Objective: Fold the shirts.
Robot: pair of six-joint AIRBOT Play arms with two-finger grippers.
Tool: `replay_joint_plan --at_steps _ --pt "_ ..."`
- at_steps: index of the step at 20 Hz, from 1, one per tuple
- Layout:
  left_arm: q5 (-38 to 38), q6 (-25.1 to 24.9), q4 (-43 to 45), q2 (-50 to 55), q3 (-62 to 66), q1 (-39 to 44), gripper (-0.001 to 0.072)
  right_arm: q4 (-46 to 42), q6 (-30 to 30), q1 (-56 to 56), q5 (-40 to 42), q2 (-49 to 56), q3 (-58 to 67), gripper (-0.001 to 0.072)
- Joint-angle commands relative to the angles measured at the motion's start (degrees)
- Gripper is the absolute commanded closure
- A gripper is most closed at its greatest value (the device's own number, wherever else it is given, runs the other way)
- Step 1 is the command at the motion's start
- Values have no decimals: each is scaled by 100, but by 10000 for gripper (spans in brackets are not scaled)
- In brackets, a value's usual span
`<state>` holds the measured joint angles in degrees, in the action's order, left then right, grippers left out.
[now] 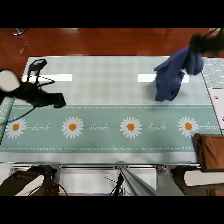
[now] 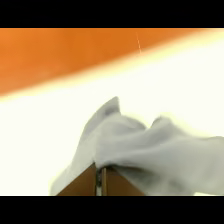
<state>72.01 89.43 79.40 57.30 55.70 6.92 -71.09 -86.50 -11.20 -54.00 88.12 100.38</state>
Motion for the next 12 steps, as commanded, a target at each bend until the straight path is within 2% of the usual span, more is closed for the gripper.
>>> replay_joint_plan --at_steps 1,4,6,10,12 --pt "-227 131 -599 -1547 -1034 -4 5 175 658 234 66 -1189 553 693" --pt "-365 129 -1346 -2710 -1952 -4 5 173 1040 699 116 -2072 723 693" --pt "-393 129 -1537 -3088 -2295 -4 5 162 1193 1038 83 -2562 723 693" --pt "-448 129 -1539 -3095 -2505 -4 5 160 1375 1759 -400 -3215 723 693" --pt "-505 131 -1543 -3014 -2509 -4 5 173 1360 2081 -933 -3322 723 693"
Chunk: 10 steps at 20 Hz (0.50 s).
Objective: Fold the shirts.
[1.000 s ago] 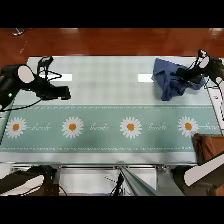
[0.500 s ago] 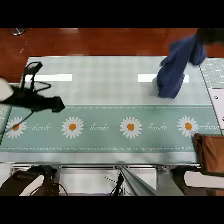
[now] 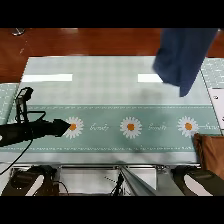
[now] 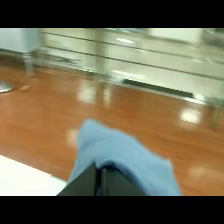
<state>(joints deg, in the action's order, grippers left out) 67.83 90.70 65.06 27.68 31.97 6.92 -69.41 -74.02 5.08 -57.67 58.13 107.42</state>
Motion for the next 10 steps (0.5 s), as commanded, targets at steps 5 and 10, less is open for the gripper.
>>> replay_joint_plan --at_steps 5,10 --pt "-186 2 -125 68 -136 0 5 562 61 1462 -1775 -221 -1425 693" --pt "-184 2 -125 83 -136 0 5 1976 61 2527 -37 262 -4415 692"
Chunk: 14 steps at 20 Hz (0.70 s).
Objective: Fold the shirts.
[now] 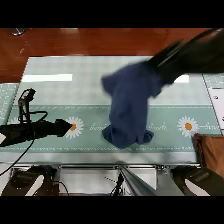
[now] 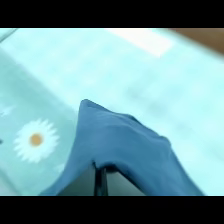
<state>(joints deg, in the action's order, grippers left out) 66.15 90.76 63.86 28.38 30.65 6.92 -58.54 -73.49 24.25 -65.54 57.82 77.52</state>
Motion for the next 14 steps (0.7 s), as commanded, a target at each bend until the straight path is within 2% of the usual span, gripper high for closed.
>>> replay_joint_plan --at_steps 1,3,4,5,6,9,12,14 --pt "-20 -4 -4 13 -4 0 5 1014 7 850 949 553 -1714 692" --pt "-24 -7 -2 13 -4 0 5 1075 -68 1209 1043 1132 -1871 691" --pt "-42 -4 -4 13 -4 0 5 1259 -96 1322 1143 1373 -1871 577" --pt "-59 -7 -4 13 -4 0 5 1364 -61 1340 1204 1521 -1862 229" --pt "-57 -4 -4 13 -4 0 5 1226 4 1228 1150 1589 -1775 90" --pt "243 -15 0 13 35 0 5 787 -33 24 352 1410 -1237 92" --pt "745 -28 9 15 48 0 5 404 -35 -1943 -365 866 -968 93" --pt "778 -31 20 24 48 0 5 197 11 -3235 -782 518 -1215 94"
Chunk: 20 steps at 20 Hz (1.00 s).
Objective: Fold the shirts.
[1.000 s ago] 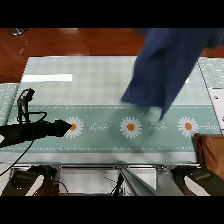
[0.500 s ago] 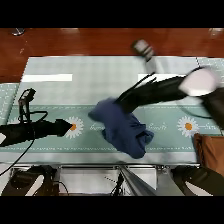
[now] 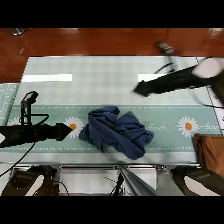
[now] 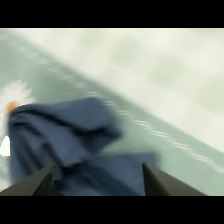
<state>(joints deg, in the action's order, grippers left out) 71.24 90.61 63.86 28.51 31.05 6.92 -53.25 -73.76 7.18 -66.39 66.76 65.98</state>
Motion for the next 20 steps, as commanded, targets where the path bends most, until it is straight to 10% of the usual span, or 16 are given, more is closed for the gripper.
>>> replay_joint_plan --at_steps 1,9,18,19,20 --pt "234 -11 17 52 9 0 5 -345 70 -2085 -732 -557 -398 95" --pt "-249 -1331 -1725 2761 1038 -22 6 1635 1008 -3241 -240 -1832 -4415 96" --pt "684 -1690 -1908 6111 2800 94 8 638 94 -1344 -195 -1840 -4889 96" --pt "682 -1718 -2048 6218 2865 96 54 472 -151 -1091 -133 -1834 -4889 96" --pt "684 -1891 -2181 6273 2924 96 478 367 -330 -868 -24 -1836 -4889 96"
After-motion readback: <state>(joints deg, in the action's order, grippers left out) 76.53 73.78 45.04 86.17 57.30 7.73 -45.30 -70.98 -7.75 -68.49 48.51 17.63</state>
